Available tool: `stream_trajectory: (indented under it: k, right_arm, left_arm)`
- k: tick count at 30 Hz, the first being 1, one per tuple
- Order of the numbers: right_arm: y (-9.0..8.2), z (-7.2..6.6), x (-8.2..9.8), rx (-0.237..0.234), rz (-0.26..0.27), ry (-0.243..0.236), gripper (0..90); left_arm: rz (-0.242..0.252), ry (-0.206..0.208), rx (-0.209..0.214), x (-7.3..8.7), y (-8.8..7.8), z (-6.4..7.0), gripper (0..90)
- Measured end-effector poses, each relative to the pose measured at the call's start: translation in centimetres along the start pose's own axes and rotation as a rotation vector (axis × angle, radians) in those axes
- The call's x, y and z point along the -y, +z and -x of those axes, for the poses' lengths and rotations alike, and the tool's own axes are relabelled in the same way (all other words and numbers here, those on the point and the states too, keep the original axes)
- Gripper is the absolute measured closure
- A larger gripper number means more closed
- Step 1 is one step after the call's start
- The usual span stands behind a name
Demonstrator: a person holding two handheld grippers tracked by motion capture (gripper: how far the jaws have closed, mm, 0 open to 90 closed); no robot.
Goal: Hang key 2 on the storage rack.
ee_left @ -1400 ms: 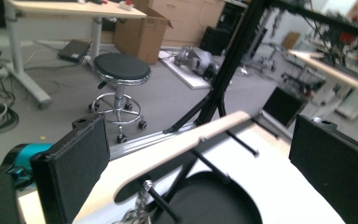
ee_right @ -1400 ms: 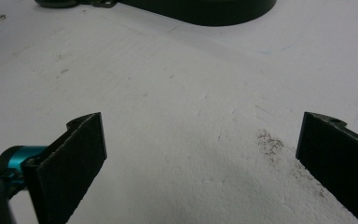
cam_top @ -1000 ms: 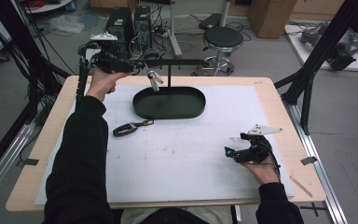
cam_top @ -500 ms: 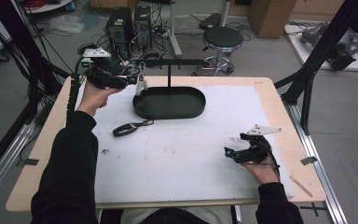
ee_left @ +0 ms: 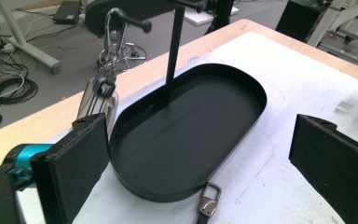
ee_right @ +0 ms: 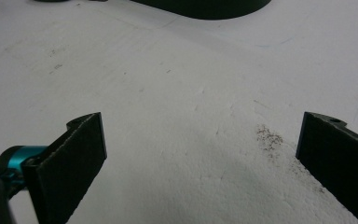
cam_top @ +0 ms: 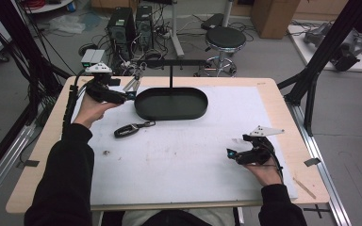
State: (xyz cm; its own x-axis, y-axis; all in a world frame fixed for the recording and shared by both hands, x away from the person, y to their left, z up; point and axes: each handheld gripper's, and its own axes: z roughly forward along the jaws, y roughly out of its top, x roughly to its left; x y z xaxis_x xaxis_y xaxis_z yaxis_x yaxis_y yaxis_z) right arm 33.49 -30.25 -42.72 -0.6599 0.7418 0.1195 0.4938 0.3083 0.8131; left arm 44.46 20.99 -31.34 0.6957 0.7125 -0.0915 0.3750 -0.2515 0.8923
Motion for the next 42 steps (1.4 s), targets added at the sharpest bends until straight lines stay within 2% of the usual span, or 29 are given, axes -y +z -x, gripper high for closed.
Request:
stream_trajectory:
  k: [8,10,11,15,16,17,18,25,27,31,32,33,35,42]
  right_arm:
    - [0.1,0.0,0.1,0.01,-0.005,-0.017,0.8]
    - [0.1,0.0,0.1,0.016,-0.005,-0.019,0.8]
    - [0.1,0.0,0.1,0.012,-0.005,-0.015,0.8]
    - [0.0,0.0,0.1,0.015,-0.004,-0.012,0.8]
    - [0.0,0.0,0.1,0.016,-0.004,-0.012,0.8]
    - [0.0,0.0,0.1,0.016,-0.004,-0.012,0.8]
    - [0.1,0.1,0.1,0.013,-0.005,-0.012,0.8]
    - [0.1,0.0,0.1,0.01,-0.007,-0.009,0.8]
    - [0.1,0.0,0.1,0.013,-0.008,-0.012,0.8]
    - [0.2,0.0,0.2,0.016,-0.016,-0.013,0.8]
    - [0.2,0.0,0.2,0.016,-0.017,-0.015,0.8]
    - [0.2,0.0,0.2,0.017,-0.017,-0.015,0.8]
    - [0.2,0.0,0.2,0.017,-0.016,-0.014,0.8]
    - [0.2,0.1,0.3,0.017,-0.021,-0.013,0.8]
  left_arm:
    - [-0.022,0.016,-0.007,1.1,0.2,0.4,5.5]
    - [-0.04,0.026,-0.006,1.4,0.3,0.4,5.5]
    - [-0.069,0.036,-0.008,1.6,0.6,0.4,5.5]
    - [-0.101,0.042,-0.007,2.1,1.0,0.4,5.5]
    - [-0.129,0.041,-0.003,2.4,1.3,0.3,5.5]
    - [-0.129,0.041,-0.003,2.4,1.3,0.3,5.5]
    - [-0.15,0.043,-0.001,2.7,1.5,0.2,5.5]
    - [-0.192,0.043,-0.005,4.2,2.3,0.1,5.5]
    - [-0.207,0.054,-0.008,4.5,2.6,0.2,5.8]
    - [-0.244,0.074,0.002,5.0,3.2,0.4,5.9]
    - [-0.271,0.078,0.009,5.3,3.7,0.5,5.9]
    - [-0.271,0.078,0.009,5.3,3.7,0.5,6.0]
    - [-0.301,0.065,0.021,5.7,4.3,0.4,5.9]
    - [-0.363,0.067,0.026,6.5,5.5,0.5,5.9]
